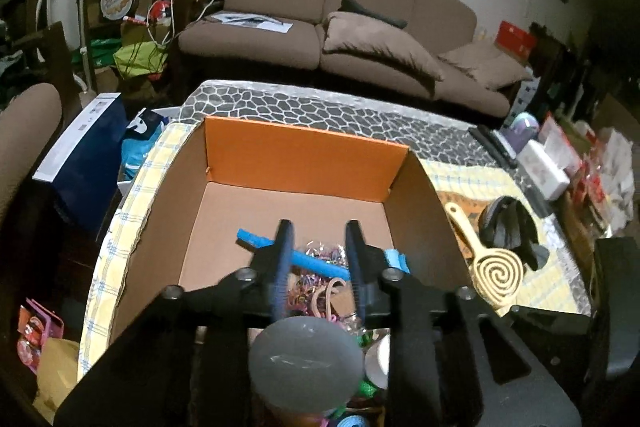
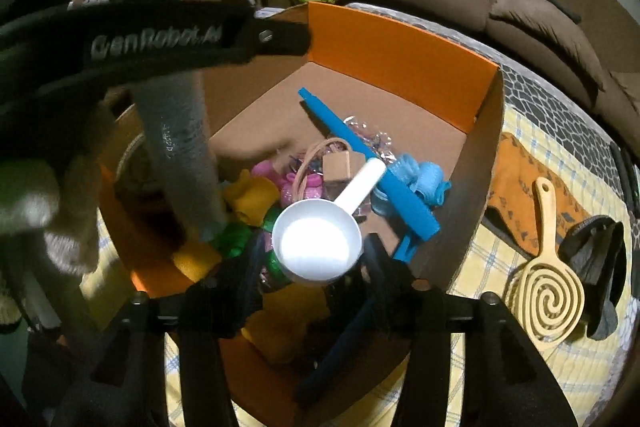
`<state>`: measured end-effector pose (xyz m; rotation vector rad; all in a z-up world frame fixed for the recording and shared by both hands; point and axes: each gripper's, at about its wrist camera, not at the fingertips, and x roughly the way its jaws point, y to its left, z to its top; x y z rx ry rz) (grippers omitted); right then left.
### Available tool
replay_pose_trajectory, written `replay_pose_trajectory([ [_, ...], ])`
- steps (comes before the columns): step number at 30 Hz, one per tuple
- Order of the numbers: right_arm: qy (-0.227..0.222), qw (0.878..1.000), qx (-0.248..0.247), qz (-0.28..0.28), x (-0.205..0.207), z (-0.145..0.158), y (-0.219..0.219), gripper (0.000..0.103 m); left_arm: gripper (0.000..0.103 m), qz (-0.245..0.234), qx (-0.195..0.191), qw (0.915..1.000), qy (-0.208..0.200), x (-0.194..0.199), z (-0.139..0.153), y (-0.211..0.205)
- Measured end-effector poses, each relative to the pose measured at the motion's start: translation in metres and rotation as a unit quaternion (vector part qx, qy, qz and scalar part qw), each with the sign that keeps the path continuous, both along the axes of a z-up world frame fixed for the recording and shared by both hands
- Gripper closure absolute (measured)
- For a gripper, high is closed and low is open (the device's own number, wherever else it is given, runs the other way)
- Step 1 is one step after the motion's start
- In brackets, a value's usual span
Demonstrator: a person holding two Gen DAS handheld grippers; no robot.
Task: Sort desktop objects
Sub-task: 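Lower the bottle and scoop into the box and open both tools, then move left tool to the beige spiral paddle while right tool moves to the gray headband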
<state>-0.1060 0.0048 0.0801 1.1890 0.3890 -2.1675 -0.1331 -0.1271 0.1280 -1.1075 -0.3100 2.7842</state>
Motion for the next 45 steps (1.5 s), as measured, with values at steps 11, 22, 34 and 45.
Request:
replay_pose_trajectory([
  [11,0.012,0.998,-0.041,-0.041,-0.010,0.025,0.032,0.035,0.038,0.017,0.048,0.9982,0.031,0.023,0.025,-0.030],
  [22,0.021,0.994,-0.064,-0.082,-0.016,0.044,0.060,0.026,0.024,0.024,0.068,0.9968,0.033,0.041,0.032,-0.035],
  [34,0.001,0.986,-0.062,-0.155,-0.028,0.043,0.126,0.009,0.000,-0.035,0.066,0.9972,0.006,0.045,0.017,0.031],
  [45,0.011,0.973,-0.052,-0.224,-0.034,0.043,0.193,0.001,0.000,-0.075,0.037,0.9964,0.010,0.047,0.019,0.093],
])
